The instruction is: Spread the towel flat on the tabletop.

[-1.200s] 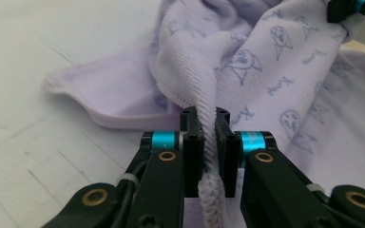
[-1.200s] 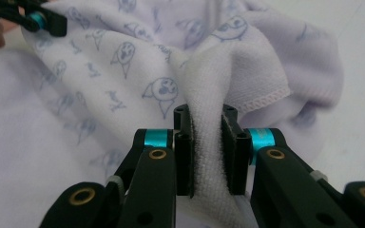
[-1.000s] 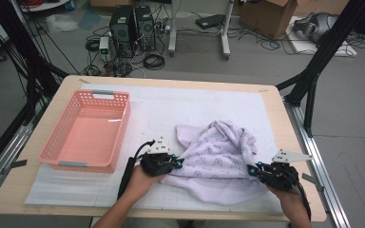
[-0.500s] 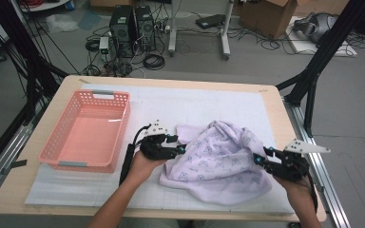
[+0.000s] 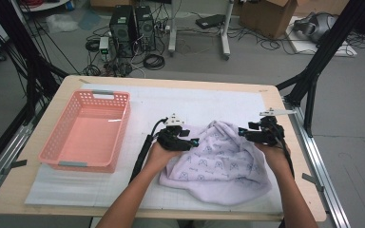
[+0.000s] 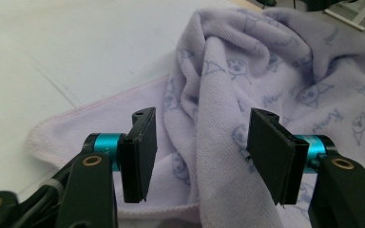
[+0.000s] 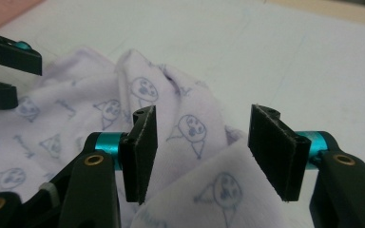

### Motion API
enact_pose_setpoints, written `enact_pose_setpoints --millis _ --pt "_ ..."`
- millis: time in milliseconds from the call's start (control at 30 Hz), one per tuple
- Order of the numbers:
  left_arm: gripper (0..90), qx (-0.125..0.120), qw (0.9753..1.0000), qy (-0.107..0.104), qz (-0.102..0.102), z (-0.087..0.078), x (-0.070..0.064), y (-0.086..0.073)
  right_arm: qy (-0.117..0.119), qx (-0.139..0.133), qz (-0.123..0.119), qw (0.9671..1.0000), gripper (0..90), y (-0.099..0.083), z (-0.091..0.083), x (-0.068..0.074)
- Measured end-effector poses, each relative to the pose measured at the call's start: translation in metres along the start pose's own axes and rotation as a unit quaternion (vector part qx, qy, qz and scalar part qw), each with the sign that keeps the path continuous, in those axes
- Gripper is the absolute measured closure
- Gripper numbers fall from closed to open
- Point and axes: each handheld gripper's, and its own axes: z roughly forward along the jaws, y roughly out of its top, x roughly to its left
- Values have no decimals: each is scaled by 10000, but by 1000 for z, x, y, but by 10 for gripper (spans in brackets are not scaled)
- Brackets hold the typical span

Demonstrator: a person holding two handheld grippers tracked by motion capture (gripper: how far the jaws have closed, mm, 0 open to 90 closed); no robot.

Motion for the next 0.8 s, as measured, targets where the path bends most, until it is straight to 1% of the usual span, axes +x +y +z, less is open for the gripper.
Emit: enact_pose_setpoints --millis 33,67,100,133,167,200,233,267,367,400,433,467,567,600,667,767,800 --pt "440 78 10000 3 6 3 0 -1 -1 128 -42 9999 424 0 8 -1" --pt "443 139 9999 -3 6 7 0 -2 23 252 -35 9997 426 -1 15 -1" --pt "465 189 9998 -29 25 9 -1 -3 57 412 -32 9991 430 -3 22 -1" --pt "527 260 9996 -58 67 10 -1 -4 43 566 -67 9984 478 -4 29 0" --pt "617 341 9993 -101 136 11 -2 -5 86 683 -78 9976 577 -5 33 1" --pt "726 391 9989 -128 202 11 -3 -5 166 735 -162 9970 690 -5 34 2" --pt "798 435 9985 -134 292 9 -4 -5 218 717 -191 9970 790 -5 33 4" --pt "818 434 9984 -158 327 7 -5 -4 264 638 -234 9973 819 -5 30 6" --pt "832 432 9978 -182 469 -4 -10 -4 344 467 -436 9974 841 -3 13 13" --pt "832 446 9974 -193 535 -7 -11 -4 390 365 -528 9972 843 -4 7 15" --pt "833 372 9974 -185 584 -12 -14 -4 459 257 -572 9970 843 -7 0 18" --pt "832 301 9976 -192 594 -16 -16 -6 517 209 -606 9966 844 -10 -6 21" --pt "832 309 9968 -233 703 -26 -21 -13 678 91 -695 9952 844 -24 -22 28" --pt "832 288 9968 -259 702 -29 -22 -16 755 54 -732 9944 844 -29 -27 30" --pt "833 273 9964 -282 749 -36 -24 -22 878 57 -787 9930 844 -40 -34 36" --pt "833 309 9964 -293 739 -43 -25 -30 1017 67 -882 9909 844 -56 -41 44" --pt "833 313 9965 -307 709 -46 -25 -33 1095 93 -901 9898 844 -61 -43 47"
